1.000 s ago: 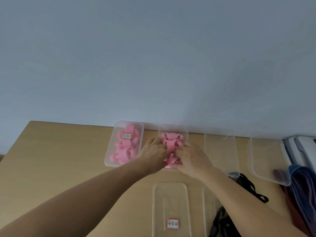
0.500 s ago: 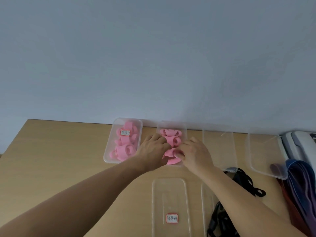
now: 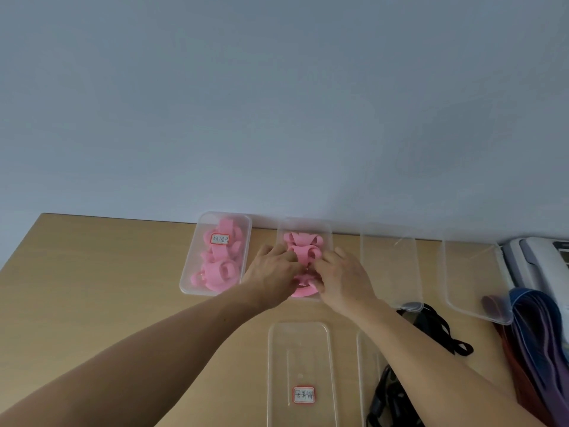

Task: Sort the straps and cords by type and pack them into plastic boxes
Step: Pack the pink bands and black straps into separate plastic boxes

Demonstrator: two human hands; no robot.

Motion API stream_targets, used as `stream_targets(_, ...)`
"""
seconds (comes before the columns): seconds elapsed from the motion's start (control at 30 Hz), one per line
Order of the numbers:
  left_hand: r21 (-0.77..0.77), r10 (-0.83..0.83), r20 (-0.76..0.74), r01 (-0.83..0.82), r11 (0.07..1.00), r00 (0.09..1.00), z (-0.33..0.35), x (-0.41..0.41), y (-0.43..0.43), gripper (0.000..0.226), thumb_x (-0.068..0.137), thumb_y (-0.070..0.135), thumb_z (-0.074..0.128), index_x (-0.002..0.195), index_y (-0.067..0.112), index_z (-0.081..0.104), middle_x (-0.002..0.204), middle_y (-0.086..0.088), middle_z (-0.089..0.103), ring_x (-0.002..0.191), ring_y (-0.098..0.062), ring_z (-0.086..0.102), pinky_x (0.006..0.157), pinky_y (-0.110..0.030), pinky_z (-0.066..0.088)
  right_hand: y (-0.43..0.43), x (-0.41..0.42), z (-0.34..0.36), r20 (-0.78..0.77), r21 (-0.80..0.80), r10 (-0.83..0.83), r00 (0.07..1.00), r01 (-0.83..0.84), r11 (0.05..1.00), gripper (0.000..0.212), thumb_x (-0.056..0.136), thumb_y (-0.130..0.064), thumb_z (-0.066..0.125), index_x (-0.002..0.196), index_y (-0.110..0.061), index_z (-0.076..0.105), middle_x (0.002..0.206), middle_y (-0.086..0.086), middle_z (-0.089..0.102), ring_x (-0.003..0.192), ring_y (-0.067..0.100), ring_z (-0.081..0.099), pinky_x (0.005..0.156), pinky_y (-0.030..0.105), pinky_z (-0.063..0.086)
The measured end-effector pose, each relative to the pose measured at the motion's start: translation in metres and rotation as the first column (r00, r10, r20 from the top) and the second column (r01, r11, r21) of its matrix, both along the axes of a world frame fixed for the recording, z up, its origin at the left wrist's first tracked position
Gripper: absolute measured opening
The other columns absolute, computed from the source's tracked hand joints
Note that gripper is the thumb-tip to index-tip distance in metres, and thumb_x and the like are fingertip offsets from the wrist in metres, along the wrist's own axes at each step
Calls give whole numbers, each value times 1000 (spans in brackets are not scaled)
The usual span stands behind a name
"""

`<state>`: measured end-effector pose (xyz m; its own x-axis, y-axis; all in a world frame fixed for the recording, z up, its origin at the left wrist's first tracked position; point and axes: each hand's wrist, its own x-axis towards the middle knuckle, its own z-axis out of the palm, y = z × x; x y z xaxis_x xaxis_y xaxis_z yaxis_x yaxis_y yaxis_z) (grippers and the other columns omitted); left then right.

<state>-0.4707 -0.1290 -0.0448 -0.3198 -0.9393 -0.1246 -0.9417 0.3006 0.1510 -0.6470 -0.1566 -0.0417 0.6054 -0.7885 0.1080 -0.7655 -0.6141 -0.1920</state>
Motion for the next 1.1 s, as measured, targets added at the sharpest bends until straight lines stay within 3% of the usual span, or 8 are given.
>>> stream_targets(0.1,-18,0,-64,-1,1000,998,1,3,0,27,94,35,54,112,31,74,101,2,68,104,-26,54,91,-40,40,0,-5,-2,74,-5,4,997,-4,1000,24,59,-25,91,69,-18,70,68,-2,60,68,25,57,60,34,52)
stream_targets(0.27,0,-19,-33,19,1000,999,-1,3,-3,29,97,40,50,118,38,70,106,2,64,106,-27,50,95,-40,37,2,-10,-2,189,-43,79,979,-72,996,20,60,-22,90,68,-21,72,68,-6,61,70,19,52,60,26,44)
stream_targets(0.43,19,-4,35,3,1000,999,-4,-2,-3,32,98,38,46,121,33,68,110,-1,60,108,-26,47,94,-39,34,3,-14,0,137,21,34,990,-37,999,26,56,-23,92,71,-17,72,70,-2,62,71,24,59,60,33,54)
stream_targets(0.57,23,9,42,-10,1000,999,-6,-3,0,32,95,33,45,117,27,67,107,-2,56,101,-26,47,87,-35,32,6,-2,2,90,5,3,996,-4,1000,30,50,-19,93,59,-18,65,61,-5,60,62,23,57,51,27,48)
stream_targets(0.83,36,-22,56,20,999,998,-2,-3,-5,30,99,35,44,117,20,62,110,-6,57,106,-28,48,87,-38,37,0,-7,-1,113,16,-56,992,54,998,12,72,-26,83,78,-18,75,78,-1,64,74,26,56,63,36,49)
stream_targets(0.97,43,-9,30,8,999,999,-2,-3,-3,33,98,38,44,120,22,61,111,-4,56,108,-27,47,89,-38,38,9,-9,1,129,-38,-52,990,57,998,26,75,-23,81,99,-14,74,86,-1,68,76,26,57,64,38,53)
stream_targets(1.1,-16,21,-28,-21,1000,999,3,3,-1,34,94,42,50,119,27,66,111,2,61,109,-24,51,96,-34,32,14,-13,3,128,-45,-25,991,31,999,11,78,-22,78,86,-17,74,84,-4,69,76,24,57,63,36,51)
